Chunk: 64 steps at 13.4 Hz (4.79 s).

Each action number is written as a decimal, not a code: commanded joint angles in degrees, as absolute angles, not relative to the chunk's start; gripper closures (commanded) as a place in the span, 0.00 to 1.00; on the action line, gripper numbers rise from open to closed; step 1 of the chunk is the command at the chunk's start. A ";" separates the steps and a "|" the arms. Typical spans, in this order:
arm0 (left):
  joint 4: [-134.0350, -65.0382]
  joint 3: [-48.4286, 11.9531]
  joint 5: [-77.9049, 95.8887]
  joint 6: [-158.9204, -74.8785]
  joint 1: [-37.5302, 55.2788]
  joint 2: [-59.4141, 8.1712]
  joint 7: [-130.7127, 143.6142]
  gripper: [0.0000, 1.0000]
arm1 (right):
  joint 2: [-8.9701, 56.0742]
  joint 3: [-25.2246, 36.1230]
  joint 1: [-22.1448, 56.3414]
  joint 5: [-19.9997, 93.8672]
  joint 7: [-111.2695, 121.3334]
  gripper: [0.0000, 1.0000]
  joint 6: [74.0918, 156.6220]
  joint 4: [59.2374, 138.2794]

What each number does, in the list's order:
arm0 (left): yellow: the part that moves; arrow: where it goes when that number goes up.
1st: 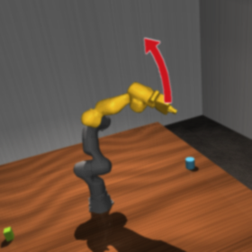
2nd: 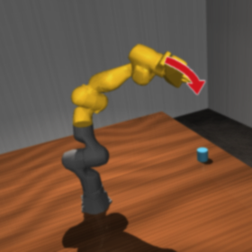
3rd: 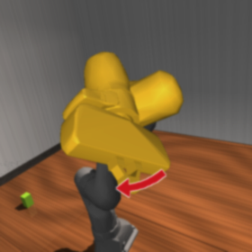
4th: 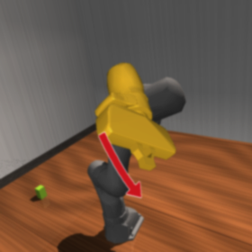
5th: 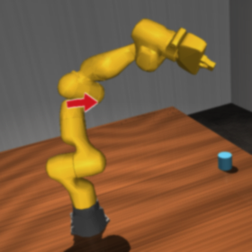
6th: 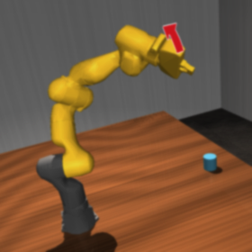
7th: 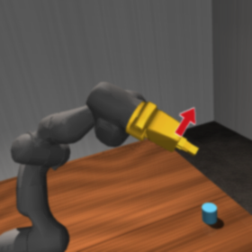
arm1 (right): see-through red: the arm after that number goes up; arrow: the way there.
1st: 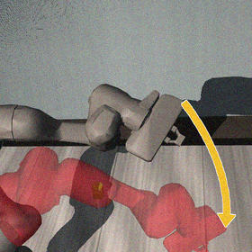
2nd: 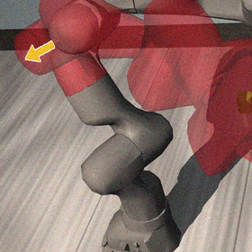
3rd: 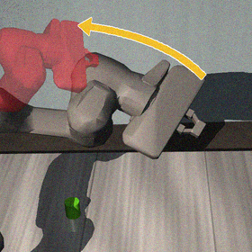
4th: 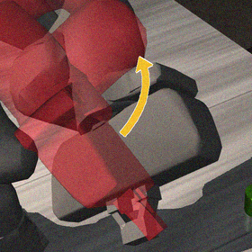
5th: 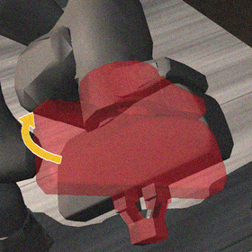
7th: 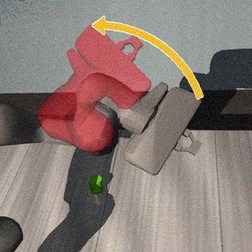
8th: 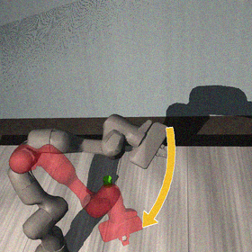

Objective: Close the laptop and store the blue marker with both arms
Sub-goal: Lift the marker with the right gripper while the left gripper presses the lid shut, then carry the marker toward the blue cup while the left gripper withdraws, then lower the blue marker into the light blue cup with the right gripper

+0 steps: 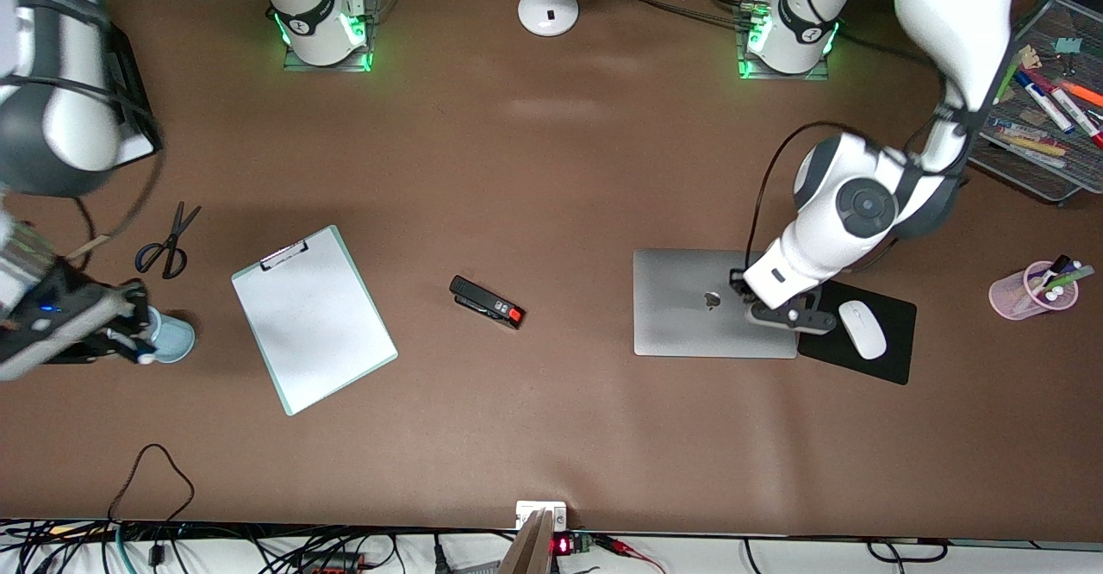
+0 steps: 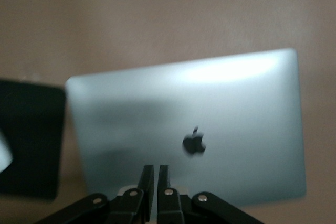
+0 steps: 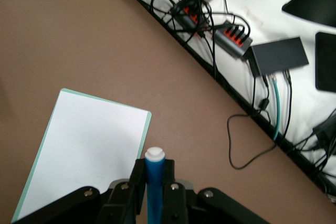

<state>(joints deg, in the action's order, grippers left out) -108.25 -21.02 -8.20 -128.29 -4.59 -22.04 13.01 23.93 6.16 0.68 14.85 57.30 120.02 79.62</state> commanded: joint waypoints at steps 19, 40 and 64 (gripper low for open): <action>-91.62 -3.38 0.70 -88.90 -1.01 -3.37 -3.96 0.00 | 32.86 5.19 -21.70 51.42 135.70 0.91 93.00 78.75; -97.29 -3.78 -1.41 -95.27 -0.79 1.58 -3.52 0.00 | 42.10 5.19 -27.77 54.50 138.69 0.91 89.21 74.97; -97.21 -3.87 -1.32 -95.10 -1.05 1.58 -3.52 0.00 | 47.99 4.83 -27.95 53.44 140.27 0.91 95.10 73.83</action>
<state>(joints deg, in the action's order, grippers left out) -98.96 -3.24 -0.64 -96.30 -0.46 2.31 -2.92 46.46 5.66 -27.19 53.45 139.82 94.97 75.71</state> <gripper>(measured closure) 0.000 0.828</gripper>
